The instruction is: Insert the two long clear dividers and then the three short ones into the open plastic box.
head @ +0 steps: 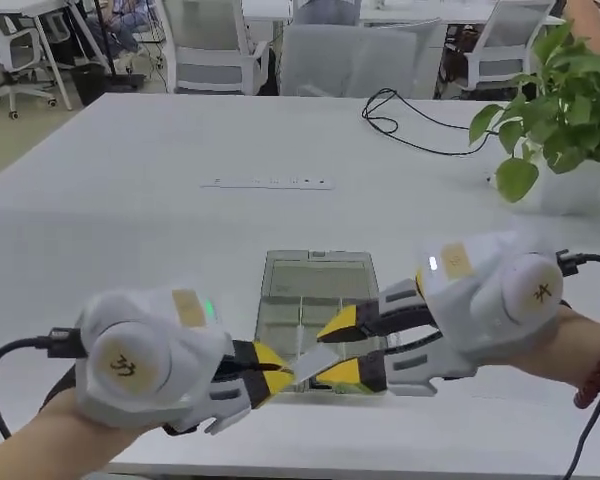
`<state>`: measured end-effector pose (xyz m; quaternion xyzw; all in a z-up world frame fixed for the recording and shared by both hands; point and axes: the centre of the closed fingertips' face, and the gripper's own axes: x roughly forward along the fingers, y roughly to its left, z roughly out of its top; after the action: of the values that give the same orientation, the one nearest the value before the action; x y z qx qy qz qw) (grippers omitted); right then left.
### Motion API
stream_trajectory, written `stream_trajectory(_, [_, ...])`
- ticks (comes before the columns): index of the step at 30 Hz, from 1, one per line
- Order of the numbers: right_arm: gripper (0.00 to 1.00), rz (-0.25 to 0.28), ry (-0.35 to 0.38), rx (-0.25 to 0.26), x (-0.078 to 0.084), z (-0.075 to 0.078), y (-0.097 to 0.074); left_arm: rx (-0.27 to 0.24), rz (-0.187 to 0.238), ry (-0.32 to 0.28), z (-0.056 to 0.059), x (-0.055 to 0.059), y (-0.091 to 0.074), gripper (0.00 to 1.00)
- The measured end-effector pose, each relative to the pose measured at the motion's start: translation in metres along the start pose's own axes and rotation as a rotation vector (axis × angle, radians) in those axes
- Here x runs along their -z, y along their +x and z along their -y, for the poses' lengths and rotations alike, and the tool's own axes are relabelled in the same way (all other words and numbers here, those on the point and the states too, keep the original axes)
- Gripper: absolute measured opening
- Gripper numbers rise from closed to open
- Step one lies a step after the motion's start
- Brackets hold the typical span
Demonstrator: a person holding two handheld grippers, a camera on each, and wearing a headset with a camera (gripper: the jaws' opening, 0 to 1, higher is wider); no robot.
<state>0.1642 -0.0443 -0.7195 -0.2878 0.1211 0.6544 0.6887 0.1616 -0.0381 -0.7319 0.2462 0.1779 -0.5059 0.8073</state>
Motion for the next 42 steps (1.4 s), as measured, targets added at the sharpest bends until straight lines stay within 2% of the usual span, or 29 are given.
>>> stream_trajectory(3, [0.20, 0.005, -0.005, -0.030, 0.001, -0.006, 0.000, 0.009, -0.006, 0.037, 0.002, -0.002, 0.001, 0.00])
stream_trajectory(11, [0.14, 0.006, -0.043, -0.084, 0.003, -0.015, -0.001, 0.065, 0.028, 0.080, 0.014, -0.011, 0.000, 0.00])
stream_trajectory(22, [0.04, 0.018, -0.067, -0.125, -0.001, -0.023, -0.001, 0.099, 0.065, 0.090, 0.020, -0.016, -0.004, 0.00])
stream_trajectory(33, [0.02, -0.004, -0.064, -0.138, 0.000, -0.025, -0.002, 0.094, 0.084, 0.055, 0.021, -0.016, -0.004, 0.00])
stream_trajectory(42, [0.02, -0.023, -0.016, -0.114, 0.003, -0.017, -0.001, 0.042, 0.110, -0.039, 0.011, -0.013, -0.008, 0.03])
